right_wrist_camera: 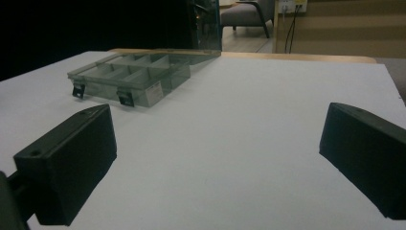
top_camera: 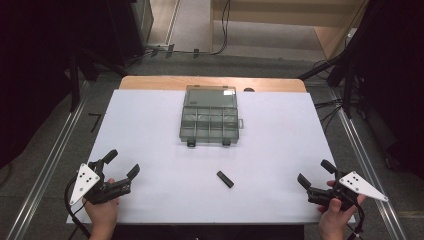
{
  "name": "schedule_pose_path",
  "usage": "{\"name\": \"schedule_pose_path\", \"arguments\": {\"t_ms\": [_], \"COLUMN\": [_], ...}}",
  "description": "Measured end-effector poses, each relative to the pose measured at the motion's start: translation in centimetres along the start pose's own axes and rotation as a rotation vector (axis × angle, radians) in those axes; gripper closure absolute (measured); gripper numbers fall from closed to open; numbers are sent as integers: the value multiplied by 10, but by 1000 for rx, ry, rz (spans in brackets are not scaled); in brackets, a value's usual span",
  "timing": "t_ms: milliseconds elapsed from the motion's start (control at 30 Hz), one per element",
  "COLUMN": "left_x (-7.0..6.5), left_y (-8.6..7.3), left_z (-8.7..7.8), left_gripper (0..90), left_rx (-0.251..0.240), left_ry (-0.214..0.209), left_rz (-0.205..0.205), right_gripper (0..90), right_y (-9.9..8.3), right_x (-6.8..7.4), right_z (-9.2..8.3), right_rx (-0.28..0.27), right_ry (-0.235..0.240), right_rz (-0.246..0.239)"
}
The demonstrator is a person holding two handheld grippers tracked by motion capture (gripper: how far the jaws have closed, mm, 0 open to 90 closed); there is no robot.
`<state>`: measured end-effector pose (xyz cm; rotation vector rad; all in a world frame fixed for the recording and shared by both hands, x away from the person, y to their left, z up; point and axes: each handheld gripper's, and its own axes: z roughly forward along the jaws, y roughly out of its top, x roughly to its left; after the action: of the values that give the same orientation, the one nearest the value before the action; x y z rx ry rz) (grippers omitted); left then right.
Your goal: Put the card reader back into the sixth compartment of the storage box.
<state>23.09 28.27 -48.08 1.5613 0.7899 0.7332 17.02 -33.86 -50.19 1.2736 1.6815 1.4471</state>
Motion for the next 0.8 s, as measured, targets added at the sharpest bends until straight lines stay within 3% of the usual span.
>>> {"name": "schedule_pose_path", "arguments": {"t_ms": [167,233,433,567,600,700,800], "left_x": [-1,-1,-1,-1,-1,-2,-2], "left_y": [0,0,-1,-1,-1,-1,-1], "left_z": [0,0,-1,-1,-1,0,-1], "left_gripper": [132,132,132,132,132,132,132], "left_rx": [2,2,2,1,1,1,1], "left_ry": [-1,-2,-2,-2,-1,-2,-5], "left_rz": [1,2,0,-3,-2,-1,-1], "right_gripper": [0,0,0,0,0,0,0], "right_y": [1,4,13,21,25,28,31], "right_x": [3,4,9,15,18,20,22], "right_z": [3,5,7,11,14,16,19], "right_rx": [25,36,60,100,119,145,172], "right_ry": [-6,24,54,45,62,67,102], "right_rz": [-4,4,-7,-41,-62,-72,-68]}}
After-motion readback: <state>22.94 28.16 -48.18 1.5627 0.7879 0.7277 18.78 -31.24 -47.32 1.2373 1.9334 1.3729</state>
